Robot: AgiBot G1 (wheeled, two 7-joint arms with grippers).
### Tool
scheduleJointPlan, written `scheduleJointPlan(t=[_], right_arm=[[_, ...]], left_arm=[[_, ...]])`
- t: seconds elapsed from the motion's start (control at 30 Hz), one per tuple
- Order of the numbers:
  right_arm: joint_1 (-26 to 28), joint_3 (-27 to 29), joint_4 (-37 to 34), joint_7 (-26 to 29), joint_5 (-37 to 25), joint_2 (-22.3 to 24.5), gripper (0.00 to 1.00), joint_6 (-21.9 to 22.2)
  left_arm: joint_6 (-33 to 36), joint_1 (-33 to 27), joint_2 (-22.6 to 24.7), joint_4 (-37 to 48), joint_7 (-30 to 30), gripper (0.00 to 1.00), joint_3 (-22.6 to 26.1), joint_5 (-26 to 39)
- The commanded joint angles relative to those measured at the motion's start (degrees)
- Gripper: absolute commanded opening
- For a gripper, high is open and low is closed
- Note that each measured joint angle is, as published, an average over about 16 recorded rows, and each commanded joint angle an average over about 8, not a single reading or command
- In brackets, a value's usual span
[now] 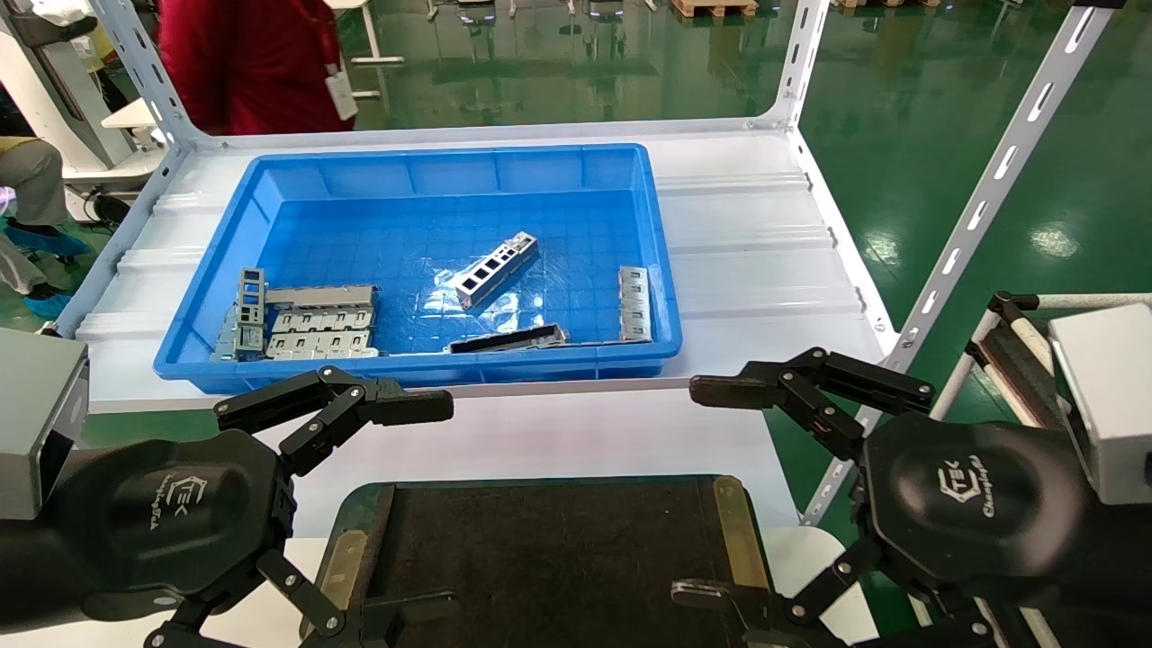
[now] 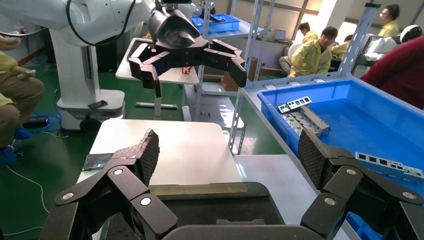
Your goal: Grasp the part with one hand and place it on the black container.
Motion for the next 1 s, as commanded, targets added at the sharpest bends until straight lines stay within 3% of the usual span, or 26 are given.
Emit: scheduleJointPlan(t=[0.03,1.0], right_arm=[[0.0,0.0,0.0,0.0,0.0,0.0,1.00,0.0],[0.0,0.0,0.0,0.0,0.0,0.0,1.00,0.0]], left_arm=[[0.0,0.0,0.0,0.0,0.0,1.00,0.0,0.0],[0.0,0.0,0.0,0.0,0.0,1.00,0.0,0.0]])
